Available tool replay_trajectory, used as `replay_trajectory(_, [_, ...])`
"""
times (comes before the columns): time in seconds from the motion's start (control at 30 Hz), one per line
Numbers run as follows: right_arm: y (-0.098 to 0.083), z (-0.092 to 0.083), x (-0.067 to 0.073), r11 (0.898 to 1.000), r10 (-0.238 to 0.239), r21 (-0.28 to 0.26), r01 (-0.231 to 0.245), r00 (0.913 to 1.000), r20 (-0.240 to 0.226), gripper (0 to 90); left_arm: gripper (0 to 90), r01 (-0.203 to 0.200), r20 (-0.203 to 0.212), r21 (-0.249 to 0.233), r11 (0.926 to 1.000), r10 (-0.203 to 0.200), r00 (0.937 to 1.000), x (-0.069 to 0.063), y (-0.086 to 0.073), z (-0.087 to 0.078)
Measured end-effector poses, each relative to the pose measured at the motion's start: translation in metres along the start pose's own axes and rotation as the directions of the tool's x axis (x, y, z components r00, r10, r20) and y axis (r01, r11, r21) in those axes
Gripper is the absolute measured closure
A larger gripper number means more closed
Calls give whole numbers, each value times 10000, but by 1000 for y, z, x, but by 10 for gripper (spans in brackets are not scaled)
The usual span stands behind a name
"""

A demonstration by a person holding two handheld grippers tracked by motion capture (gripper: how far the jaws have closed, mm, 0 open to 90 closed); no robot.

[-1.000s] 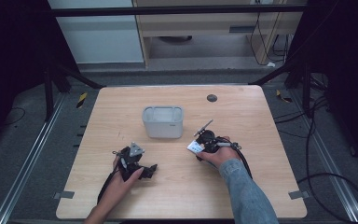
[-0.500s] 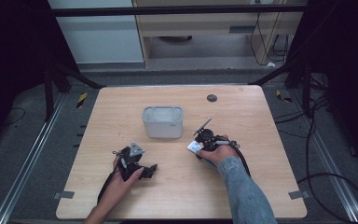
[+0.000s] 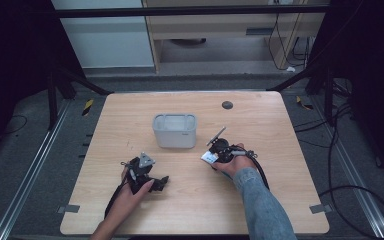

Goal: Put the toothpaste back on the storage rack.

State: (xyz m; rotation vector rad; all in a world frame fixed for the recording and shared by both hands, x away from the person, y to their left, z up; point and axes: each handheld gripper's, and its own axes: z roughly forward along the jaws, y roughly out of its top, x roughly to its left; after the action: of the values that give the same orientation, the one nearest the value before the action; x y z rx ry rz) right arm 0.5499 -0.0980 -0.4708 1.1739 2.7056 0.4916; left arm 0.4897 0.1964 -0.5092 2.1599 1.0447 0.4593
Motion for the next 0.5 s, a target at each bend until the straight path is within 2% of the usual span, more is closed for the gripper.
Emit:
replay_trajectory(0.23, [-2,-2,-1,10000,33,-85,-32,10000,55,668,0,0,-1,-1,10000,0,10000,0,0,0])
replay_trajectory(0.27, [-2,-3,-1,9999,122,-66,-122,9999,5,702,0,-2,0,1,10000,2,10000,0,0,0])
replay_trajectory(0.5, [-3,-8,-1,9997,232,-98,-235,9994,-273,775,0,2,-1,0,10000,-2,10000,0,0,0])
